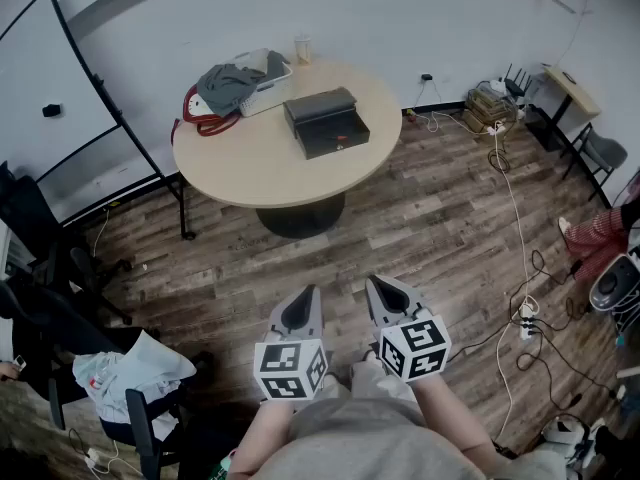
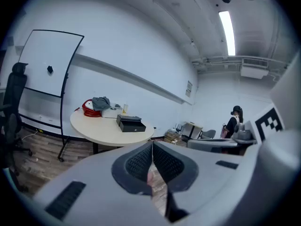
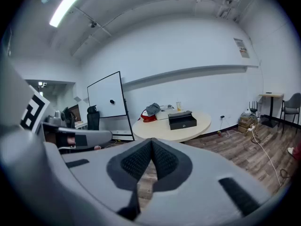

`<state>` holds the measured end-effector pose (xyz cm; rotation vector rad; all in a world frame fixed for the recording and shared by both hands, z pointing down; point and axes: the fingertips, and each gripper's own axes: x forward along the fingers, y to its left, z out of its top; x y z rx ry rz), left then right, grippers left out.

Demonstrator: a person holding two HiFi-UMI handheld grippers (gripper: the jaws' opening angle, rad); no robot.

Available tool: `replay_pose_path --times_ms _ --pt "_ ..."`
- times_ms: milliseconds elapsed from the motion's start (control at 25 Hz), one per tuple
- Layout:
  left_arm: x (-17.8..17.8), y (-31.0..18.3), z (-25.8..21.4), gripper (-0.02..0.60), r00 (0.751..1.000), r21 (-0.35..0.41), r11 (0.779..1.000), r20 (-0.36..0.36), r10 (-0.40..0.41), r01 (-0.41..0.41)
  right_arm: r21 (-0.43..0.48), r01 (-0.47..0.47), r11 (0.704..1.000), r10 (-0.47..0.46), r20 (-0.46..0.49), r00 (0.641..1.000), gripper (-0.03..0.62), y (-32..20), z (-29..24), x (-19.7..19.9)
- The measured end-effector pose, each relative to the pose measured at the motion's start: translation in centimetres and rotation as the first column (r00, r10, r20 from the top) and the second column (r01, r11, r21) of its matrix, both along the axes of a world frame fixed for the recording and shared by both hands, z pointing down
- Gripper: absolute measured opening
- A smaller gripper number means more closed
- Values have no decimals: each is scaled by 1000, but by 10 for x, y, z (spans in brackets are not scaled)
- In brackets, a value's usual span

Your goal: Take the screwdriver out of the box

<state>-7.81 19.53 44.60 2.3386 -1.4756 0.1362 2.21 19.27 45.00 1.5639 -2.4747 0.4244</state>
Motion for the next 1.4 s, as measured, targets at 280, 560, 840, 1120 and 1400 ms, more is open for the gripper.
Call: replay_pose_path --times_ms 280,560,840,1120,1400 --pt "-10 23 -5 3 1000 0 1000 -9 2 -2 11 -7 1000 7 -5 1000 0 27 -5 -9" --pt "-15 30 -4 3 1000 -3 1000 -4 12 -12 16 18 1000 -18 20 1000 1 33 -11 -22" --pt "-30 19 4 4 1000 -21 1000 -8 6 -7 10 28 1000 -28 -3 1000 2 17 -8 -38" --pt "-32 -10 10 3 1000 -35 999 -20 -4 3 -24 33 999 -33 -4 999 2 -10 0 -37" --pt "-20 -62 21 3 1000 -54 999 -18 -8 7 1 65 998 -65 -3 998 2 -65 2 -30"
